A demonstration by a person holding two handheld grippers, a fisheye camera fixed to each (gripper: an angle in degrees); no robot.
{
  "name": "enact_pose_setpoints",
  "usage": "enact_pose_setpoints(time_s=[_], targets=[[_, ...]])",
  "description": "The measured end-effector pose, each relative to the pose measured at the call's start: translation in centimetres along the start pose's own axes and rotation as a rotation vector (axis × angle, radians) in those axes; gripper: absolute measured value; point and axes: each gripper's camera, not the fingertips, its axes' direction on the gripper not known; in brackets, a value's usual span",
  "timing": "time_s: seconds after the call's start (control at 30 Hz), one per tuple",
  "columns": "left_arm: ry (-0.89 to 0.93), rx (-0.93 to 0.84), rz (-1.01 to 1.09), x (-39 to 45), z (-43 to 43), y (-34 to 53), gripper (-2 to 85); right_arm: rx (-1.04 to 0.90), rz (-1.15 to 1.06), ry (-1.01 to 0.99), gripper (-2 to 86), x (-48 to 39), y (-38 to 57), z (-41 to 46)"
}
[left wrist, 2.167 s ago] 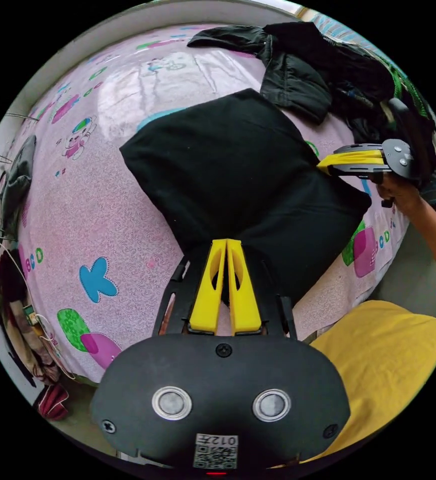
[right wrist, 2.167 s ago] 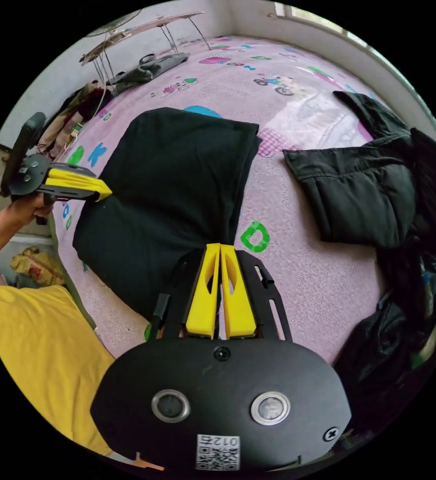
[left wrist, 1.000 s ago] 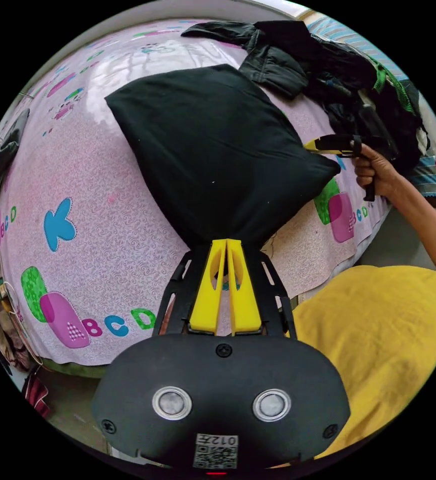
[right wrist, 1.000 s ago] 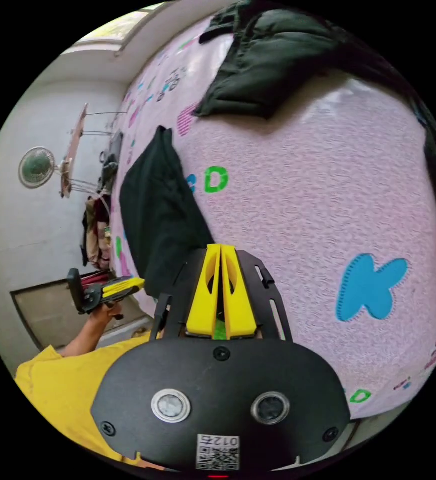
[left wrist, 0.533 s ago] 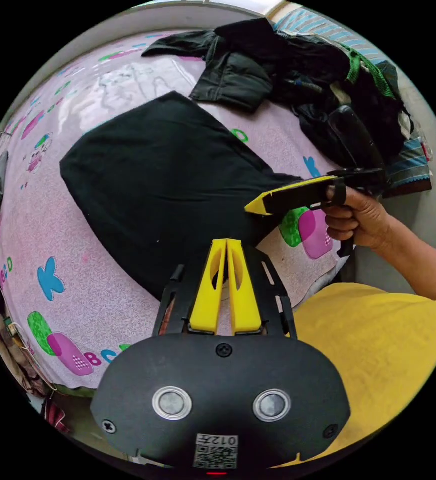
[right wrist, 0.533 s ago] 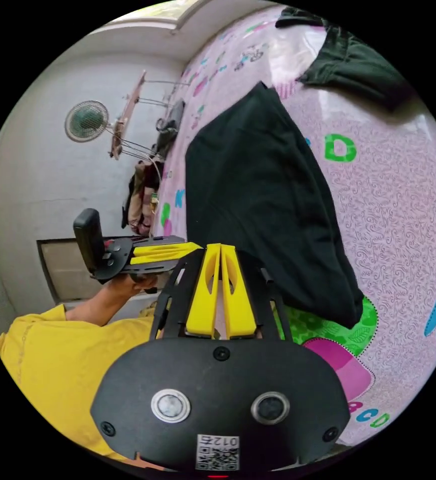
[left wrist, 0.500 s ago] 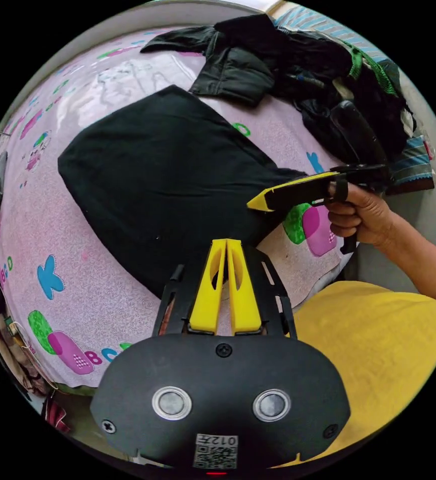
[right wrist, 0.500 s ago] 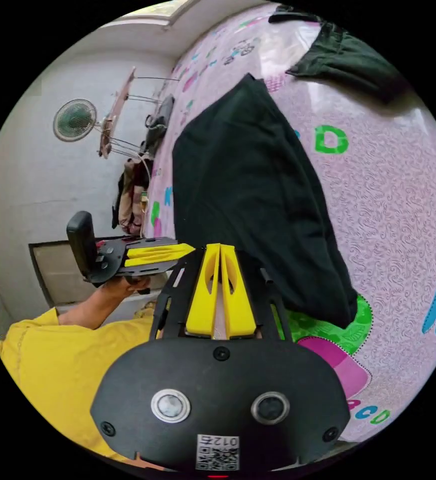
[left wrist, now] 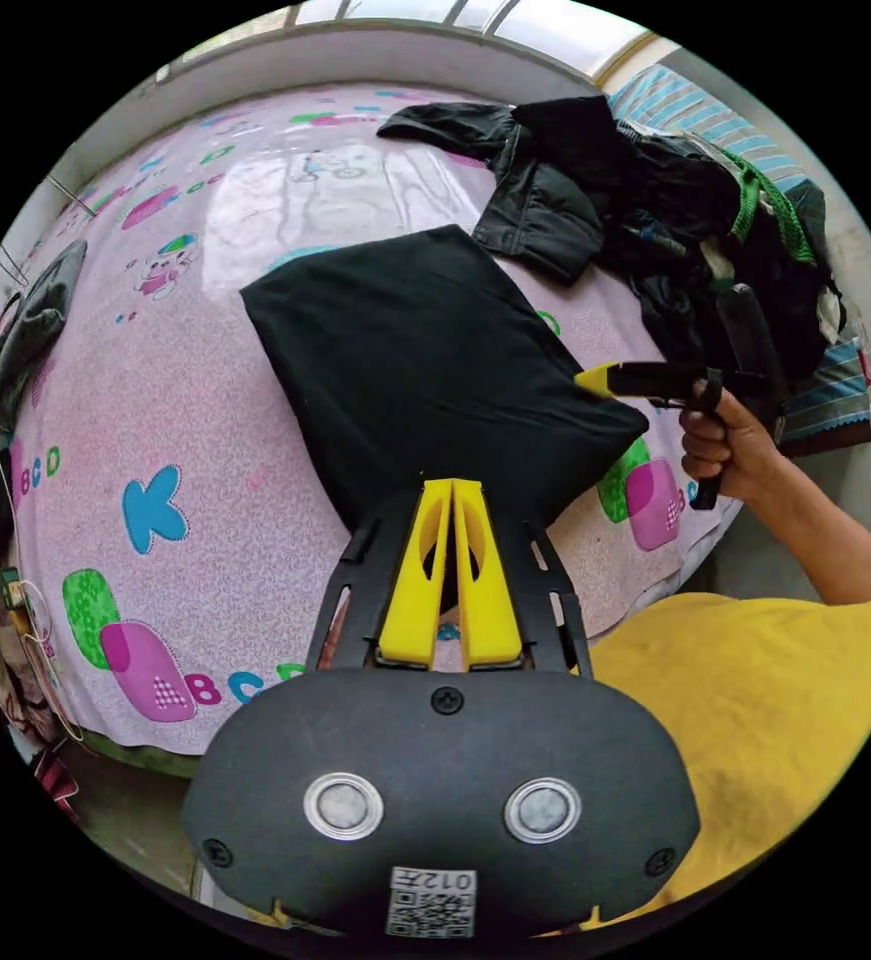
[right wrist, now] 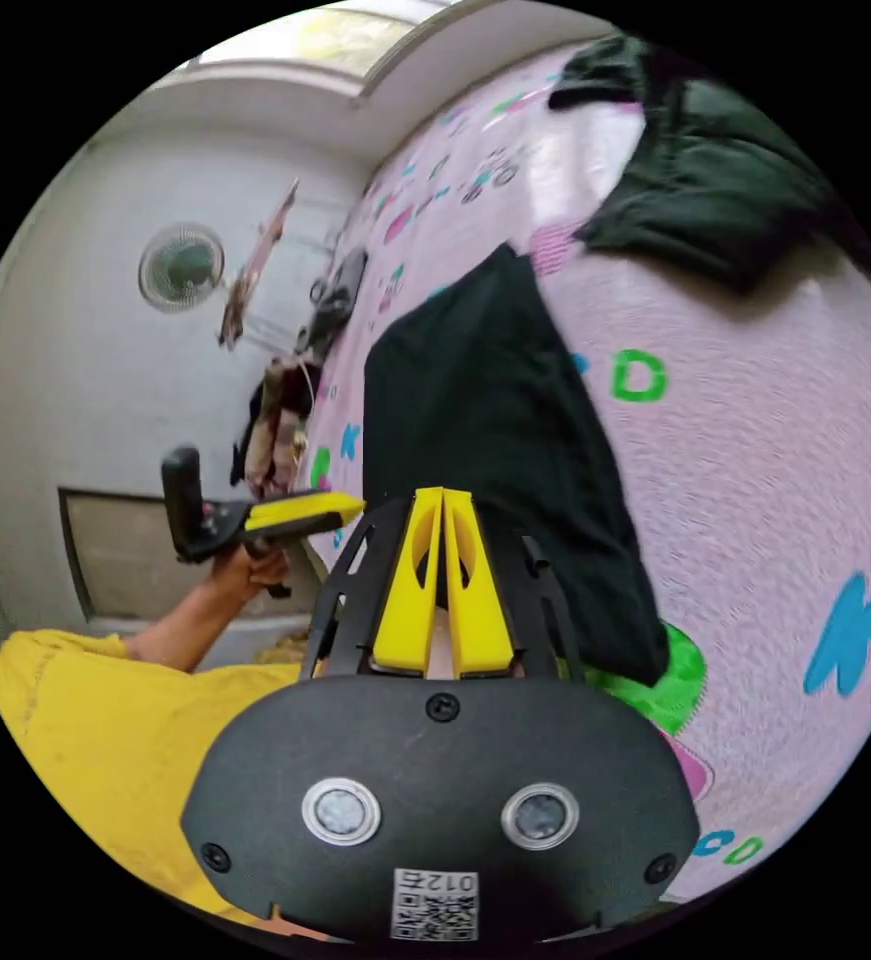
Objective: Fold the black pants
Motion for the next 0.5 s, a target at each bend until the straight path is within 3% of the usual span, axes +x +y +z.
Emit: enact_pose_setpoints(time_s=[0.07, 0.13, 0.3, 0.43, 0.5], targets=[[-0.008, -0.075, 0.001, -0.1, 1.7, -1.3, -0.2, -0.133, -0.049, 0.090, 0.0, -0.4, -1.1, 2.2], [-0.010, -0.116, 0.003, -1.0, 2.7, -1.1, -0.2, -0.147, -0.043, 0.129, 0.0, 0.6, -1.5, 2.2], [0.019, -0.106, -0.155, -4.9, 1.3, 1.6, -0.2, 0.182, 0.309, 0.069, 0.1, 7.0, 0.2, -4.5], [0.002, 0.068, -0.154, -4.4, -1.7, 0.5, -0.1, 0.172, 0.133, 0.052, 0.3, 3.9, -1.4, -3.9], [-0.003, 0.075, -0.097, -3.3, -1.5, -1.7, -0.2, 0.053, 0.010, -0.032, 0.2, 1.6, -3.5, -0.9]])
